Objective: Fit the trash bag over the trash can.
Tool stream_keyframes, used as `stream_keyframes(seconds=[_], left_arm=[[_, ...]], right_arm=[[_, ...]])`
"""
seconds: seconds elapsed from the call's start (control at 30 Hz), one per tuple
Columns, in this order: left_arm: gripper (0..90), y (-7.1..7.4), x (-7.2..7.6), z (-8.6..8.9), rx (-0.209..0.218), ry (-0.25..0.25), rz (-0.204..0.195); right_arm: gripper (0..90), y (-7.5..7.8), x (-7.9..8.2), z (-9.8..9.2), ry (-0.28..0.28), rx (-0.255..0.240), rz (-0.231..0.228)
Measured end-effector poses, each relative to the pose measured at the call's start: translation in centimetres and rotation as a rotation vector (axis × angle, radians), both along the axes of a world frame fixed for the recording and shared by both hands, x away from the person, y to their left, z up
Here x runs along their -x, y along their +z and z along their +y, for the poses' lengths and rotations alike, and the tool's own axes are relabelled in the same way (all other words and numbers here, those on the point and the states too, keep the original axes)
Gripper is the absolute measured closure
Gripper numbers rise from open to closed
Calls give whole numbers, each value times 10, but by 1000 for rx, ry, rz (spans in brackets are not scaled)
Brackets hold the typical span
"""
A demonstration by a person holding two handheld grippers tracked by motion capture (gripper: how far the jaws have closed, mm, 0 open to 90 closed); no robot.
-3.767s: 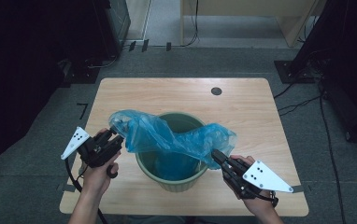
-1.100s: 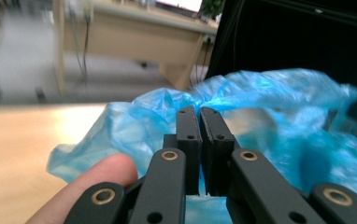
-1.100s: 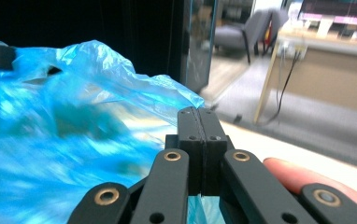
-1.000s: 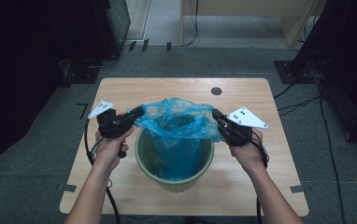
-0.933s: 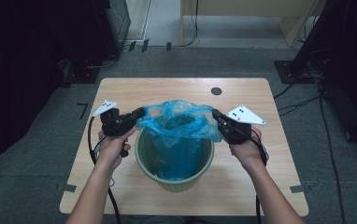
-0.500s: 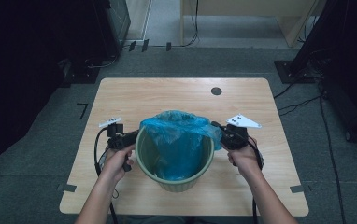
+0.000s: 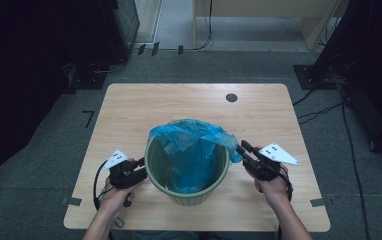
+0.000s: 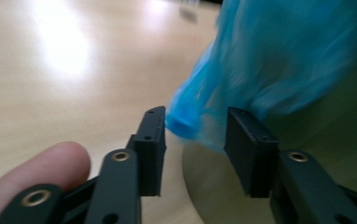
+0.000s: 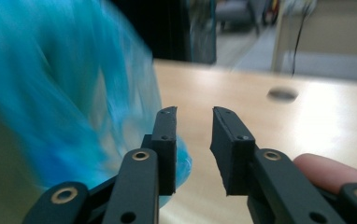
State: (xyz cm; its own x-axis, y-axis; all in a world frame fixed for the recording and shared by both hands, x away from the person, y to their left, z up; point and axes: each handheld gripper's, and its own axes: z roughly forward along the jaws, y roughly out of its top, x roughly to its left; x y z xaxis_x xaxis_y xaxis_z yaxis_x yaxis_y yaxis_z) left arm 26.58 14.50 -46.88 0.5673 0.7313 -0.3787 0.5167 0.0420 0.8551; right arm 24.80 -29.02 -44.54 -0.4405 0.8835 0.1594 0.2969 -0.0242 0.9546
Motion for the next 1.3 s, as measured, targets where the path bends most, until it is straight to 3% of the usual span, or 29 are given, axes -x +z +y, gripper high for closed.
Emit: stream_keyframes(seconds=[0.13, 0.23, 0.3, 0.37, 0.43, 0.5, 0.6, 0.73, 0.87, 0.93, 1.07, 1.13, 1.2, 1.27, 1.3], left_arm=[[465, 15, 9, 16, 100, 78, -116], [427, 26, 17, 20, 173, 121, -229], [397, 33, 21, 19, 200, 119, -270], [368, 36, 24, 18, 220, 94, -282], [359, 37, 25, 17, 200, 90, -274], [360, 34, 24, 18, 138, 108, -235], [360, 25, 22, 25, 107, 124, -175], [344, 13, 25, 46, 132, 165, -150], [321, 15, 35, 60, 160, 212, -205], [300, 24, 41, 61, 171, 223, -267], [249, 42, 48, 46, 147, 181, -379], [220, 48, 46, 35, 106, 144, -415], [206, 50, 42, 27, 83, 133, -427], [206, 49, 31, 19, 53, 138, -403], [205, 48, 22, 16, 68, 141, -374]], right_arm=[[670, 25, 18, -13, 1, -68, -105], [623, 41, 31, -12, 61, -114, -160], [573, 47, 36, -6, 114, -121, -176], [524, 49, 38, 2, 145, -123, -170], [495, 49, 37, 6, 156, -145, -145], [494, 47, 33, 7, 164, -192, -107], [542, 41, 25, 7, 194, -238, -50], [659, 35, 22, 6, 229, -247, -20], [779, 31, 23, 9, 235, -200, -20], [847, 31, 23, 11, 232, -183, -27], [900, 32, 24, 17, 197, -152, -37], [900, 34, 24, 18, 189, -144, -45], [900, 35, 25, 18, 188, -141, -51], [900, 36, 25, 18, 185, -136, -55], [900, 36, 25, 18, 181, -133, -57]])
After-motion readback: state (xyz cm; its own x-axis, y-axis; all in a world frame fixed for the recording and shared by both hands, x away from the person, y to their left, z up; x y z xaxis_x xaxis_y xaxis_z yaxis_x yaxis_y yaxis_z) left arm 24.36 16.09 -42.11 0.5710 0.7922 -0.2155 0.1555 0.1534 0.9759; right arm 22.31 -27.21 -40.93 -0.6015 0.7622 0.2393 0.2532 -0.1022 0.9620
